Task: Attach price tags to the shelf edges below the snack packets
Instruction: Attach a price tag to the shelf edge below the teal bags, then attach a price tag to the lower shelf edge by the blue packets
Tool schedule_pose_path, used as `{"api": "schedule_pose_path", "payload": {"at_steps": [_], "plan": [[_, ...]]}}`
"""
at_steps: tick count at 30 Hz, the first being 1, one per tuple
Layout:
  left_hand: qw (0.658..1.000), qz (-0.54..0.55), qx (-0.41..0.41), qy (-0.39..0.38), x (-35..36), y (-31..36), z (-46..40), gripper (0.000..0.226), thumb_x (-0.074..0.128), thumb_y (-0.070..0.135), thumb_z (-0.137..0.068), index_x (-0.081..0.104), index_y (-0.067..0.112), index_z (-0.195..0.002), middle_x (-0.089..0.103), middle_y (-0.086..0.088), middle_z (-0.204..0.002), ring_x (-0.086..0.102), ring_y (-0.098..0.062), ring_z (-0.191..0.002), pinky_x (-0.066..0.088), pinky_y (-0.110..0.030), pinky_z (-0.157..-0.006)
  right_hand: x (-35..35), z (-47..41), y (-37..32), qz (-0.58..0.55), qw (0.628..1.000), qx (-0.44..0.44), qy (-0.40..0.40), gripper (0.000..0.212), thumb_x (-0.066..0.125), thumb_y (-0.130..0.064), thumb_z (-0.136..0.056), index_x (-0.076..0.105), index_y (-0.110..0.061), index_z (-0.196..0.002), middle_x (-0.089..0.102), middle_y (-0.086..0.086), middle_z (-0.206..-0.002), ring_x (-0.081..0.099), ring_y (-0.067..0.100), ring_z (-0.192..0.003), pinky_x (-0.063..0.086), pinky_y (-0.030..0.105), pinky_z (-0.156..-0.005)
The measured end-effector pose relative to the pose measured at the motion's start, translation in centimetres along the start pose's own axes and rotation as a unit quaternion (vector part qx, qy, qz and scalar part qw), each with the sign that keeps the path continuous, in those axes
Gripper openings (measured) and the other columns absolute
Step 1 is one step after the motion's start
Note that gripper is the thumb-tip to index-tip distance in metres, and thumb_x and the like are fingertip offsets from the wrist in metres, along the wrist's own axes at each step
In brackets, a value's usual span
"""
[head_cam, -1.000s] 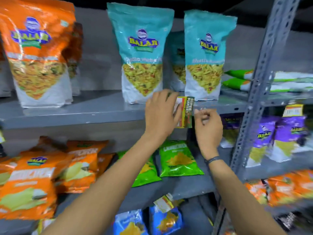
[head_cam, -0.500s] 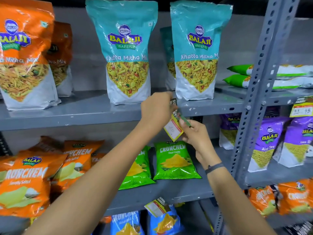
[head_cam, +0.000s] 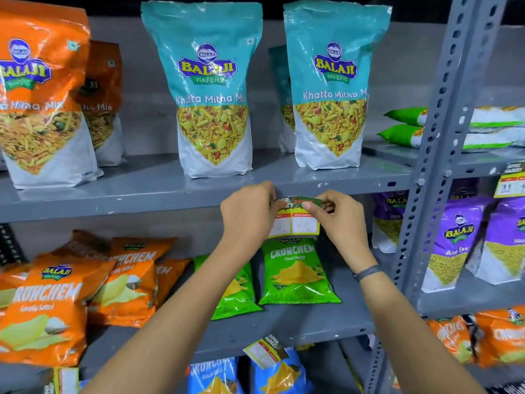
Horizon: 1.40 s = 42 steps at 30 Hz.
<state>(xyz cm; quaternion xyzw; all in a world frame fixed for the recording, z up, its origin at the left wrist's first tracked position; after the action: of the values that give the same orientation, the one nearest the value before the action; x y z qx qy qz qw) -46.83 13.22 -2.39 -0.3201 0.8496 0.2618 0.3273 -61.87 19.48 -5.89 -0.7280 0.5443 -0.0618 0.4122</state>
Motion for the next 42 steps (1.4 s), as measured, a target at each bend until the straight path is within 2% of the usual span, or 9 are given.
{"api": "schedule_pose_path", "payload": {"at_steps": [4,11,18,23,26,30,33,38,42], "plan": [[0.999,0.022,-0.005,0.026,-0.3,0.0,-0.4,0.025,0.058,0.044,-0.089,0.059,0.019,-0.089,0.070,-0.005,-0.091,0.063,-0.031,-0.091,0.034,-0.029,-0.061,-0.2,-0.4,-0.7,-0.047,0.998,-0.018,0.026,0.023,0.073,-0.031,-0.077,0.064,-0.011,-0.070,0.061,0.003,-0.063,0.054,0.016,-0.059,0.042,0.027,-0.061],[0.998,-0.024,-0.035,0.050,-0.3,1.2,-1.6,0.042,0.058,0.056,-0.085,0.059,0.014,-0.086,0.070,-0.008,-0.091,0.065,-0.032,-0.088,0.032,-0.029,-0.058,0.4,-1.2,-0.6,-0.053,0.997,-0.007,0.061,0.026,0.075,-0.034,-0.075,0.056,-0.018,-0.082,0.050,-0.009,-0.058,0.048,0.008,-0.053,0.045,0.031,-0.060],[0.995,-0.044,-0.060,0.072,0.0,1.3,-0.2,0.049,0.054,0.061,-0.084,0.059,0.012,-0.089,0.070,-0.012,-0.093,0.066,-0.034,-0.087,0.031,-0.030,-0.056,0.5,0.6,0.1,-0.004,0.993,-0.032,0.116,0.046,0.070,-0.045,-0.077,0.045,-0.015,-0.101,0.062,0.000,-0.065,0.059,0.019,-0.063,0.043,0.032,-0.055],[0.989,0.036,-0.130,0.062,2.9,-2.1,4.8,0.050,0.048,0.063,-0.086,0.063,0.015,-0.082,0.073,-0.012,-0.090,0.066,-0.036,-0.090,0.047,-0.036,-0.065,2.0,6.1,3.4,-0.035,0.988,0.016,0.149,0.041,0.062,-0.040,-0.085,0.045,-0.010,-0.107,0.057,0.000,-0.068,0.058,0.020,-0.064,0.042,0.033,-0.055],[0.989,0.046,-0.139,-0.017,7.4,-4.7,9.4,0.046,0.048,0.056,-0.091,0.063,0.014,-0.082,0.074,-0.014,-0.087,0.067,-0.036,-0.089,0.050,-0.036,-0.066,4.5,10.9,7.2,-0.079,0.987,0.086,0.115,0.029,0.059,-0.031,-0.089,0.049,-0.007,-0.103,0.053,-0.004,-0.063,0.055,0.018,-0.060,0.042,0.032,-0.059],[0.965,0.041,-0.136,-0.220,14.4,-7.6,15.0,0.027,0.055,0.042,-0.091,0.064,0.017,-0.093,0.074,-0.014,-0.097,0.067,-0.034,-0.096,0.053,-0.038,-0.071,8.7,18.4,13.3,-0.082,0.968,0.236,0.030,0.015,0.058,-0.019,-0.090,0.057,-0.005,-0.086,0.045,-0.011,-0.056,0.047,0.009,-0.053,0.033,0.014,-0.050],[0.943,0.004,-0.101,-0.317,17.9,-8.5,17.3,0.028,0.056,0.040,-0.091,0.059,0.015,-0.103,0.068,-0.015,-0.108,0.062,-0.035,-0.106,0.053,-0.043,-0.079,12.5,23.1,17.6,-0.076,0.931,0.344,-0.093,0.024,0.056,-0.023,-0.090,0.063,-0.003,-0.078,0.057,0.004,-0.070,0.052,0.015,-0.075,0.037,0.026,-0.067],[0.926,-0.060,-0.017,-0.373,21.0,-9.0,17.6,0.039,0.049,0.042,-0.094,0.053,0.011,-0.118,0.058,-0.013,-0.122,0.051,-0.031,-0.119,0.048,-0.043,-0.090,16.6,25.8,19.7,-0.146,0.857,0.446,-0.215,0.004,0.054,-0.018,-0.093,0.054,-0.014,-0.091,0.052,0.002,-0.080,0.046,0.016,-0.072,0.038,0.027,-0.064],[0.915,-0.101,0.060,-0.385,22.5,-9.1,16.6,0.036,0.044,0.040,-0.097,0.055,0.011,-0.116,0.061,-0.010,-0.121,0.053,-0.032,-0.115,0.050,-0.040,-0.085,17.6,24.6,19.6,-0.111,0.861,0.432,-0.244,0.032,0.050,-0.018,-0.094,0.043,-0.017,-0.062,0.041,-0.001,-0.061,0.035,0.011,-0.057,0.031,0.024,-0.053]]}}
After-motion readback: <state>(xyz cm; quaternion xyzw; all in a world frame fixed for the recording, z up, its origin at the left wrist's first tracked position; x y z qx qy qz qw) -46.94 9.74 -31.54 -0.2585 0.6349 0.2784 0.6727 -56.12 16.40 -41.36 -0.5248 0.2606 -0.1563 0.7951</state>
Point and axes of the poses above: each hand's wrist, its own z-axis away from the middle knuckle, its own x-axis out of the palm, y = z × x, the point moved 2 cm from there along -z, towards the middle knuckle
